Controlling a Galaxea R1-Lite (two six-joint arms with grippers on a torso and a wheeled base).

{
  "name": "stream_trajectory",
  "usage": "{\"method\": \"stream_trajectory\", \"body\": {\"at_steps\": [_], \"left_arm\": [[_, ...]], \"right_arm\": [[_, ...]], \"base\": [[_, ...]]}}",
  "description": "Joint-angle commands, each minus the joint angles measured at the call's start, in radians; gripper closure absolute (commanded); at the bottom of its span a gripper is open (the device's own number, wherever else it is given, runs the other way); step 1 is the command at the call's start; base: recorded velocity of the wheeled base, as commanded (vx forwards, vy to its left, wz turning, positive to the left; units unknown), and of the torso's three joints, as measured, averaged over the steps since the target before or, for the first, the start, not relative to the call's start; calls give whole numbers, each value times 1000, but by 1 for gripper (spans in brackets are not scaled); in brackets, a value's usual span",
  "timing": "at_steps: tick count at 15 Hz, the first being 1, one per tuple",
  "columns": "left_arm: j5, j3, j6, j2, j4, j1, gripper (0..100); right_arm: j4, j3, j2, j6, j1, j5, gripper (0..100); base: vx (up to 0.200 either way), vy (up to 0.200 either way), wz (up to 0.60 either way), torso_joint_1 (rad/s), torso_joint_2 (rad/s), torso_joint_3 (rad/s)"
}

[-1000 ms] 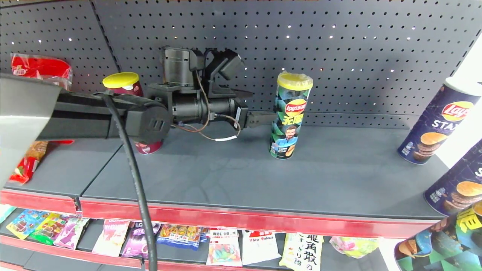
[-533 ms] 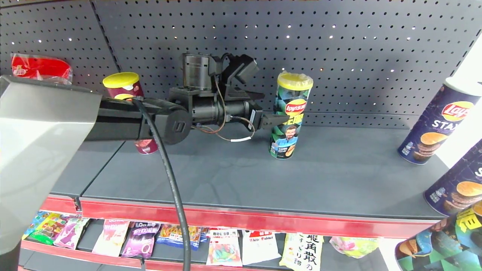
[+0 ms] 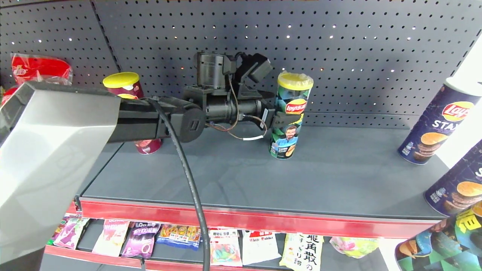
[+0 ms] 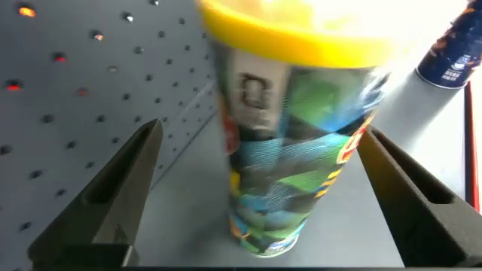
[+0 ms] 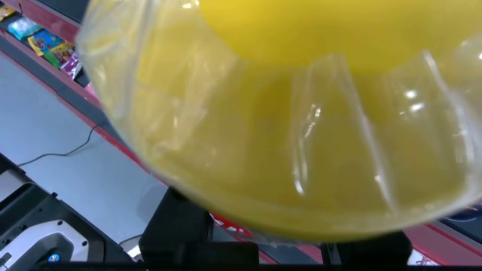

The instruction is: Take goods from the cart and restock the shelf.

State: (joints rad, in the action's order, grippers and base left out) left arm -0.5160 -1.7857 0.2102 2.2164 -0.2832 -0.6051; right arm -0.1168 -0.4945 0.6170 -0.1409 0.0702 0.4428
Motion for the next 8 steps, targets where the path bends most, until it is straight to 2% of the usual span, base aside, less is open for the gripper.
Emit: {"method": "stream_trajectory", "body": {"at_steps": [1,8], "left_arm": [[1,-23,0,17,4,-5,0],[16,-67,-3,52,21,-8,0]], "right_arm": [[0,-1,0,0,0,1,100],[0,-1,3,0,0,1,100]], "base": [[0,0,0,0,0,0],[0,0,0,0,0,0]]}}
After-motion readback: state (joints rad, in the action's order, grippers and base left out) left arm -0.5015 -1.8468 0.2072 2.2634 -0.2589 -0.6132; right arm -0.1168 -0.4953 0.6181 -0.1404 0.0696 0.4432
